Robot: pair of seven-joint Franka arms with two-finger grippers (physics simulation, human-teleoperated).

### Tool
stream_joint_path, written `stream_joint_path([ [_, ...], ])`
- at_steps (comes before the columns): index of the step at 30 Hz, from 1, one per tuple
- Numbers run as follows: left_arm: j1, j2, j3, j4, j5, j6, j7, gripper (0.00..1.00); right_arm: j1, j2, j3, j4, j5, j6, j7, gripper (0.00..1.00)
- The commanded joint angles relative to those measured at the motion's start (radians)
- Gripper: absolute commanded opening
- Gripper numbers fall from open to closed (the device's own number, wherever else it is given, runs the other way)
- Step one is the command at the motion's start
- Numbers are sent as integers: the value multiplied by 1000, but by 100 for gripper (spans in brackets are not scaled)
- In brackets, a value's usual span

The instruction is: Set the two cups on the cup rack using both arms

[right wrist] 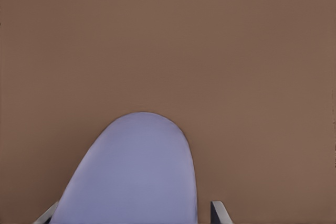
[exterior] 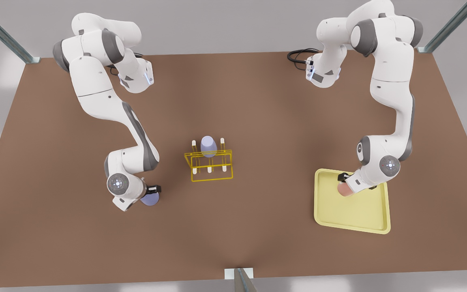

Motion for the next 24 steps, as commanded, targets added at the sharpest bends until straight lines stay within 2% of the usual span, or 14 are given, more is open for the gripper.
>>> stream_joint_path([
  [1,0,2,0,0,2,13,12,100,0,0,0,2,1,14,11,100],
  [5,0,4,0,0,2,14,14,95,1,0,0,-2,1,14,10,100],
  [8,0,2,0,0,2,16,12,94,1,-5,2,-5,3,7,13,100],
  [10,0,2,0,0,2,16,11,89,1,-11,2,-13,3,4,13,100],
  [14,0,4,-1,0,0,16,11,89,6,-7,2,-12,1,4,11,100],
  [16,0,4,0,0,-1,16,9,83,6,-2,2,-10,0,4,11,100],
  [24,-1,4,-1,0,-29,16,-8,83,3,-5,3,-12,1,4,5,100],
])
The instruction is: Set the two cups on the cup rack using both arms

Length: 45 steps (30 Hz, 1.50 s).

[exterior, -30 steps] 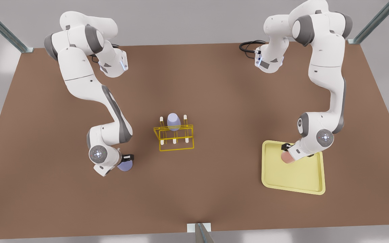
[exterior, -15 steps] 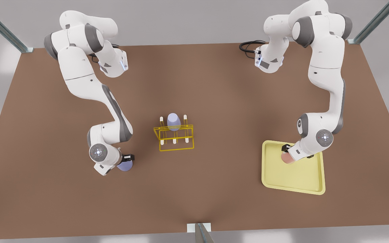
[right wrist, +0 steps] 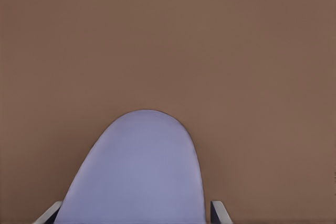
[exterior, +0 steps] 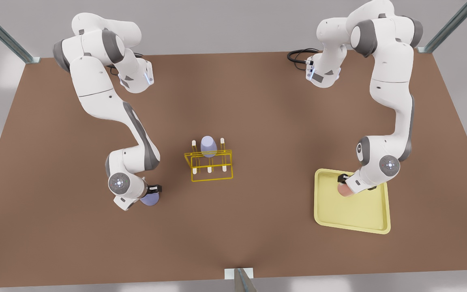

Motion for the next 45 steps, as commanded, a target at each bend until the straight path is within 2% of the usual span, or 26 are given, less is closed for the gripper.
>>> stream_joint_path([
  [1,0,1,0,-1,-18,-2,-1,83,0,-5,0,-3,2,0,-3,100],
  [2,-1,1,0,-1,-18,-2,-1,79,0,-6,0,-9,2,5,-3,100],
  [11,0,-5,0,4,-15,-2,0,80,-2,-3,0,-7,1,9,-5,100],
  [12,0,-7,0,4,-15,-2,0,80,-2,-3,0,-7,1,9,-5,100],
  [13,0,-7,0,4,-15,-2,0,90,-2,-3,0,-7,1,8,-6,100],
  [15,0,-7,0,4,-15,-2,0,93,-2,-3,0,-7,1,8,-8,100],
  [18,0,-7,0,4,-15,-2,0,91,-2,-3,0,-7,1,8,-8,100],
  [19,0,-7,0,4,-15,-2,0,88,-3,-3,0,-7,1,8,-9,100],
  [20,0,-7,0,4,-16,-2,-1,77,-3,-3,1,-7,2,8,-9,100],
  [31,-10,-43,0,4,-16,-13,-44,78,-3,-3,0,-7,2,8,-11,100],
  [34,-98,-87,-2,8,-15,-67,-193,78,-3,-2,0,-6,1,9,-13,100],
  [38,-302,-87,-11,224,-11,-403,-533,78,-3,-3,0,-6,2,8,-13,100],
  [40,-392,-85,-14,309,-16,-501,-699,78,-3,-3,0,-6,2,8,-13,93],
  [41,-428,-82,-19,343,-18,-527,-773,80,-3,-3,0,-4,2,8,-13,90],
  [45,-431,-56,-123,450,-48,-556,-1035,82,-3,-2,0,2,1,5,-13,89],
])
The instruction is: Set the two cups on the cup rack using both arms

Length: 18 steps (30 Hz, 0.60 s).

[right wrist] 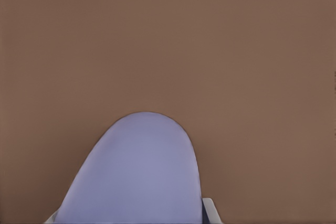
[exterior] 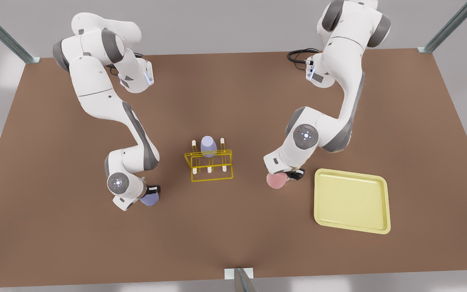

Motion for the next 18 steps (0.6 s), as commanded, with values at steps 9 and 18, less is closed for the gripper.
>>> stream_joint_path([
  [9,-68,139,-19,276,-138,-134,-771,81,0,-16,1,4,2,-10,-6,84],
  [18,-191,211,-9,330,-132,-45,-844,81,3,-108,47,10,-1,-35,-6,84],
])
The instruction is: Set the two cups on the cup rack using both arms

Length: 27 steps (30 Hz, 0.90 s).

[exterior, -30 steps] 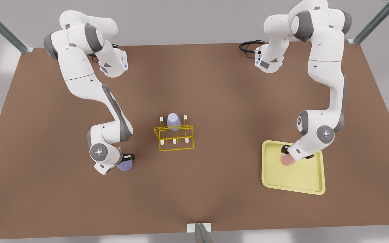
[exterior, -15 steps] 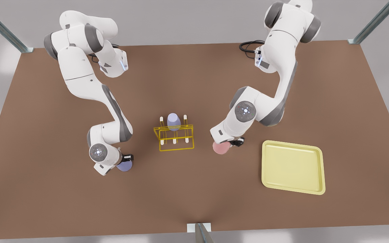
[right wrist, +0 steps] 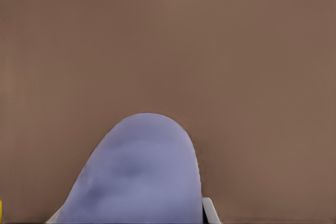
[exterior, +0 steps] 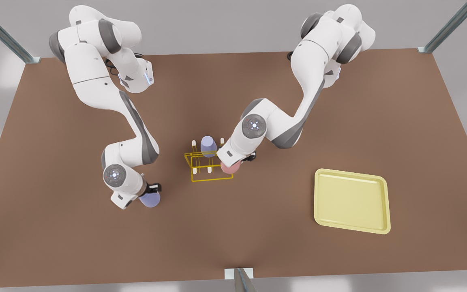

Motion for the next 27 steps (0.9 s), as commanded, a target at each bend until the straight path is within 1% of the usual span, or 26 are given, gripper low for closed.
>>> stream_joint_path([
  [1,-1,10,0,1,-16,52,-318,88,3,-19,27,5,-2,-13,0,84],
  [2,-5,14,-1,-2,-16,52,-320,90,7,-26,46,14,-2,-13,3,84],
  [5,-15,37,-3,-2,-19,93,-346,90,5,-37,107,23,-2,-12,11,84],
  [6,-15,39,-3,-2,-19,96,-344,100,5,-52,118,22,-2,-12,11,84],
  [9,-13,42,-3,-3,-19,96,-343,100,10,-106,164,5,2,-27,14,84],
  [10,-13,42,-3,-5,-19,96,-343,100,7,-120,191,5,6,-53,14,84],
  [13,-15,68,-3,-15,-10,113,-344,100,8,-149,225,5,26,-122,9,84],
  [16,-16,76,-13,-97,-11,98,-354,100,10,-149,240,-12,37,-147,2,84],
  [18,-38,91,-15,-98,-8,53,-387,100,10,-147,274,-18,38,-187,2,84],
  [20,-35,92,-15,-98,-8,39,-386,100,10,-138,285,-17,38,-200,-1,84],
  [21,-32,86,-15,-85,-11,-43,-386,100,11,-135,288,-18,38,-208,-2,84],
  [22,-25,79,-12,-29,-13,-134,-384,100,11,-129,289,-18,38,-217,-2,84],
  [24,-22,77,-10,-3,-13,-181,-387,100,23,-124,291,-24,38,-231,-3,84],
  [25,-21,72,-9,34,-14,-238,-389,100,28,-124,291,-30,38,-233,-2,84],
  [26,1,56,-10,70,-37,-325,-389,100,33,-124,291,-35,40,-233,-2,84],
  [27,54,-6,-10,121,-60,-477,-387,100,33,-124,291,-44,38,-233,-5,84],
])
